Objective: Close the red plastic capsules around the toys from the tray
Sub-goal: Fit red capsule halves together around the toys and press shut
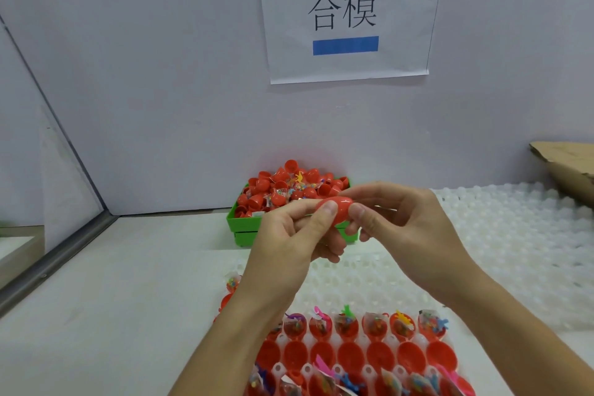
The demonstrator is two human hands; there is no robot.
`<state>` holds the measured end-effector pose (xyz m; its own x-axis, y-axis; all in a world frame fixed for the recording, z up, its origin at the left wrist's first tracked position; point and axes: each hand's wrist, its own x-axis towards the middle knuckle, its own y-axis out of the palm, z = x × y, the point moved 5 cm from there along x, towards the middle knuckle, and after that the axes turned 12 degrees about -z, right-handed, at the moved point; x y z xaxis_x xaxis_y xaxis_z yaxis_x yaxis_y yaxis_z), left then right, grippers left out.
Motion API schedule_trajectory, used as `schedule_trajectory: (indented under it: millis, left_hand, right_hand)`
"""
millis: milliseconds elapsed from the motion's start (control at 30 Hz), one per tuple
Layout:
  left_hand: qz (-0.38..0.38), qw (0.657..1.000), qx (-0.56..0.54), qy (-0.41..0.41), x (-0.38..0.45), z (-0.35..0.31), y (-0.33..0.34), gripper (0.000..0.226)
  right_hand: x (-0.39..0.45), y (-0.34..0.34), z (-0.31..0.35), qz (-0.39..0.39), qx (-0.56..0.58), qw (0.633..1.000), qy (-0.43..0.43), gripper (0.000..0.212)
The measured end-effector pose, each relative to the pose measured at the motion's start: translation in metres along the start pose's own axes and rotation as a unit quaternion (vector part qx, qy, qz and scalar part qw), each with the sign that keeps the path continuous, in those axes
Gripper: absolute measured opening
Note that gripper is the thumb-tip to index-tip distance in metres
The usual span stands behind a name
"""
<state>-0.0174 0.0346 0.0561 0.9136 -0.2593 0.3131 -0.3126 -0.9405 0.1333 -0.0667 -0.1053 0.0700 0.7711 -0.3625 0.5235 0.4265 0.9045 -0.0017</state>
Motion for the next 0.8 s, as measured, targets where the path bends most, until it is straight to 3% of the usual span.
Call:
schedule_trajectory:
  millis: [133,300,600,800]
  left_hand:
    - [0.008,0.999,-0.019,-0.028,0.000,0.002,-0.002,0.031]
    - [0.016,0.998,0.042,-0.041,0.002,0.007,-0.006,0.037]
    - [0.039,0.996,0.056,-0.049,0.002,0.011,-0.004,0.037]
    - [0.004,0.991,0.129,0.036,-0.001,0.010,0.000,0.021]
  right_hand:
    - [0.000,-0.001,-0.003,0.025,-0.017,1.000,0.001,0.014]
    - [-0.004,0.003,-0.001,0.084,-0.117,0.988,-0.049,0.030]
    - [-0.001,0.001,-0.001,0.057,-0.112,0.990,-0.067,0.029]
    - [-0.001,-0.001,-0.001,0.019,-0.151,0.984,-0.093,0.029]
